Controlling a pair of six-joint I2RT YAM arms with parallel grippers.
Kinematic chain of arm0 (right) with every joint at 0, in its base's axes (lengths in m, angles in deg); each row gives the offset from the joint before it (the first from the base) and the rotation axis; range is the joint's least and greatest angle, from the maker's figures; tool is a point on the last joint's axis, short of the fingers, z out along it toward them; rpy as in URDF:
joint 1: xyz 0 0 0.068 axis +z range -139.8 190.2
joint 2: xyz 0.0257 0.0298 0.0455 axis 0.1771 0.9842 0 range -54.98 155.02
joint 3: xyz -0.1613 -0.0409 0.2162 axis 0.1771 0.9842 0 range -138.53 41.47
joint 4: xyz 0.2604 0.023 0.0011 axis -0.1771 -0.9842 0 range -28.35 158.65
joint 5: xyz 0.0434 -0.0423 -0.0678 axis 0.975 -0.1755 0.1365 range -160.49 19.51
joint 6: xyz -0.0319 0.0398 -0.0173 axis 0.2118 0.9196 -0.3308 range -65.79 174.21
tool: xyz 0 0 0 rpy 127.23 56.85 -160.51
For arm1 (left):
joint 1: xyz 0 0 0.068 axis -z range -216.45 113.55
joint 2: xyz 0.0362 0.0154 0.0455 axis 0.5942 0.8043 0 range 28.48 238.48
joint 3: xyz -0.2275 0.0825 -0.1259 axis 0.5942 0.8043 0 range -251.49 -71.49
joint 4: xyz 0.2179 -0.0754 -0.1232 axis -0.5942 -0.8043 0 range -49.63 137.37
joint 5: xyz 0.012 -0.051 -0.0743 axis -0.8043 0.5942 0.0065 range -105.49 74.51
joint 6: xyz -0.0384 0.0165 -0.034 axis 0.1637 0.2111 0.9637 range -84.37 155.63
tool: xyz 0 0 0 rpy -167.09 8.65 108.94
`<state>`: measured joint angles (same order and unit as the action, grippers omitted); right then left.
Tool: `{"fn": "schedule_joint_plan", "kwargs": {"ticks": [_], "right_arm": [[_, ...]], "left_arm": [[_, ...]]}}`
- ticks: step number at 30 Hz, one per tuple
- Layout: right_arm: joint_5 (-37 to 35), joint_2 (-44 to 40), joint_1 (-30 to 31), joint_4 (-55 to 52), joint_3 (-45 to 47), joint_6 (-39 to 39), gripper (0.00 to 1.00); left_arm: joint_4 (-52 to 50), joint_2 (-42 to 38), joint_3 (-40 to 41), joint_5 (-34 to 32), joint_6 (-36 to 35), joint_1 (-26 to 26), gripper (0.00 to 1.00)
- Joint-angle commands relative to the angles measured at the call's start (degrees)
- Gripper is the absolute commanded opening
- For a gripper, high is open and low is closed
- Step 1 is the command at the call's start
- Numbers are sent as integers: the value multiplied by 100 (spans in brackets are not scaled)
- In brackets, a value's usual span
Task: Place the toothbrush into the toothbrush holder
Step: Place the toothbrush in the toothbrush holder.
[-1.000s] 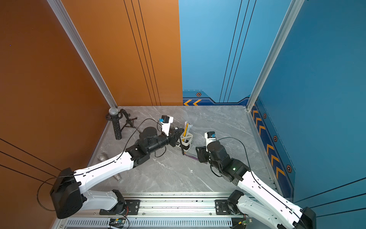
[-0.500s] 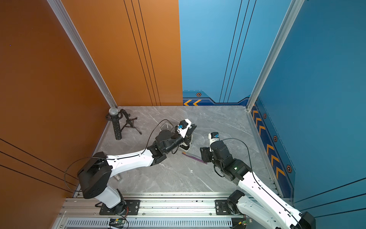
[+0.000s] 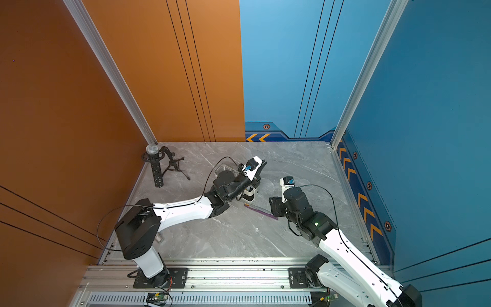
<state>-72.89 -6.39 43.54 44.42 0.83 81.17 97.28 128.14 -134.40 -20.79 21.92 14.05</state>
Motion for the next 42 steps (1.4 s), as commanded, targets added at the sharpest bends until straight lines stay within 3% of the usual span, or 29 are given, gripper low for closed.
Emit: {"fn": "schedule_joint_plan", "kwargs": {"ticks": [1, 15, 32, 42], "right_arm": [[150, -28, -79, -184, 29, -60, 53], [393, 60, -158, -214, 57, -77, 53], [424, 144, -170, -225, -14, -25, 53], [466, 301, -171, -239, -101, 81, 53]], "left_arm": [[98, 130, -63, -181, -2, -75, 0], [98, 417, 98, -356, 178, -178, 0], [353, 928, 271, -358, 1249, -501, 0], [345, 1195, 227, -288, 1367, -603, 0]]}}
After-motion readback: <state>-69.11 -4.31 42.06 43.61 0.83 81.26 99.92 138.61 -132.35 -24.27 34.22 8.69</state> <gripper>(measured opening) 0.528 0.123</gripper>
